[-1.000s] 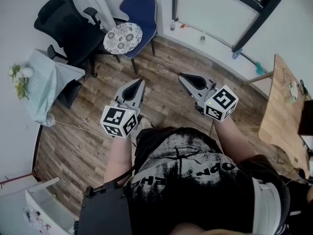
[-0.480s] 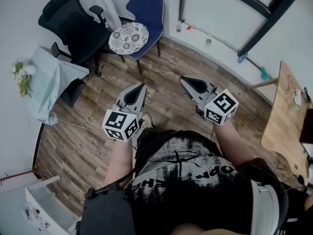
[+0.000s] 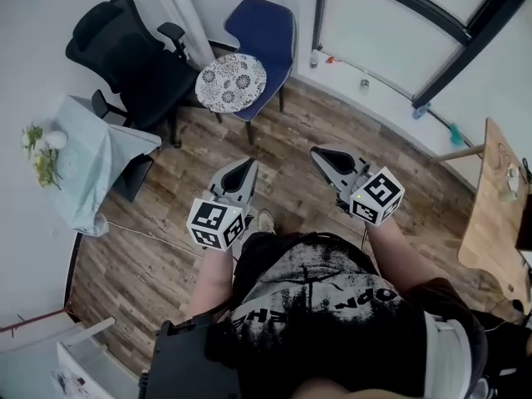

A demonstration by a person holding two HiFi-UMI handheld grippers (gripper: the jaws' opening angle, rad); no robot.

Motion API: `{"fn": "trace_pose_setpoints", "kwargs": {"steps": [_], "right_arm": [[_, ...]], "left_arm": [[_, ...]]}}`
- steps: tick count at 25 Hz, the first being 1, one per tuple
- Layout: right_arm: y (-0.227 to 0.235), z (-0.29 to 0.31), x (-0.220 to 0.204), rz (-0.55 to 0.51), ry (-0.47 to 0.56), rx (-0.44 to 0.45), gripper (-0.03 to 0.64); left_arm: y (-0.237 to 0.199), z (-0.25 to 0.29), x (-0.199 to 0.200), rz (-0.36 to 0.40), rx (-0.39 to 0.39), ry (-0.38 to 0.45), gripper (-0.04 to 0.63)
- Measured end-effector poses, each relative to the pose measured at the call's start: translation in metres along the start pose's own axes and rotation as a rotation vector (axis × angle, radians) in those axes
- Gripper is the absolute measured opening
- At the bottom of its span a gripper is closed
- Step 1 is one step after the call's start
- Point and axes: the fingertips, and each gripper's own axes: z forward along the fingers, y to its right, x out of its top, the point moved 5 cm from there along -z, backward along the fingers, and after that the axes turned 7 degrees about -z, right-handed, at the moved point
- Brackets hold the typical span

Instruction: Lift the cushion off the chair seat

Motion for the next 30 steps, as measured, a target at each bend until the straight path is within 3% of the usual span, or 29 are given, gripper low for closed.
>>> {"fn": "trace_pose_setpoints", "kwargs": {"steps": [7,16,30], "right_arm": [[0.004,0.068,0.002,0.053,0.028,-0.061,0.011],[0.008,0.127,0.011,0.156,0.149,-0.109,0.011],[0.021,0.188,-0.006,0.109,0.031,-0.127,0.011]], "left_arm": [[-0.074,0.002,0.027,0.021,-0.047,-0.029,0.012],[-0.154,-0.015,0.038,0.005,-0.053,-0.02,0.012],[-0.214,-0.002,0.036,-0.041,-0.06,-0.027,0.012]]}}
